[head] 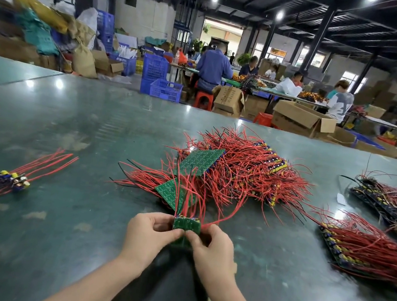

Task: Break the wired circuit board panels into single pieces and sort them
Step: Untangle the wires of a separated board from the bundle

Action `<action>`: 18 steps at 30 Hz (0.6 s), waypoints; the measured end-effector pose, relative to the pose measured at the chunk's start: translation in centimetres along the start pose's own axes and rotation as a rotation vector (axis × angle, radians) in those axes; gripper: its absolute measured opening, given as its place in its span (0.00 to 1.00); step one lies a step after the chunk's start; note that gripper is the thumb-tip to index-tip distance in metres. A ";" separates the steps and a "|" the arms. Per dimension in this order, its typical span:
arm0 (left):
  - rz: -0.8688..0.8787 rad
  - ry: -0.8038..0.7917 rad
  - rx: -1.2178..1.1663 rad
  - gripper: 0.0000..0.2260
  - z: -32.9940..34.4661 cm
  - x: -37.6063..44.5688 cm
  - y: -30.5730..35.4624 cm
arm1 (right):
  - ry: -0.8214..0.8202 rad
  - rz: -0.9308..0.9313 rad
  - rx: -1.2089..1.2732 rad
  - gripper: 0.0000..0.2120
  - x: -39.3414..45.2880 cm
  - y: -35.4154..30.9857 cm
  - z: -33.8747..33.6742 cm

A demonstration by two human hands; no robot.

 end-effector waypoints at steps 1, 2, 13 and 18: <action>0.003 0.014 0.018 0.11 0.0 0.0 0.1 | 0.040 -0.003 0.069 0.11 -0.2 0.0 0.2; 0.004 0.023 0.030 0.10 0.0 0.0 0.1 | 0.069 -0.008 0.120 0.12 -0.4 0.0 0.4; -0.105 0.106 -0.245 0.07 -2.2 1.9 0.0 | 0.115 0.101 0.328 0.10 1.3 0.2 -1.6; -0.113 0.070 -0.059 0.20 -2.0 5.5 3.3 | 0.039 0.185 0.543 0.07 1.5 0.2 -1.6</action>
Point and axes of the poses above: each hand's wrist, its own x-axis towards the middle knuckle, its own z-axis out of the palm, y = z × x, the point moved 2 cm from there along x, towards the middle knuckle, and after that the axes turned 10 degrees about x, right-handed, at the moved point
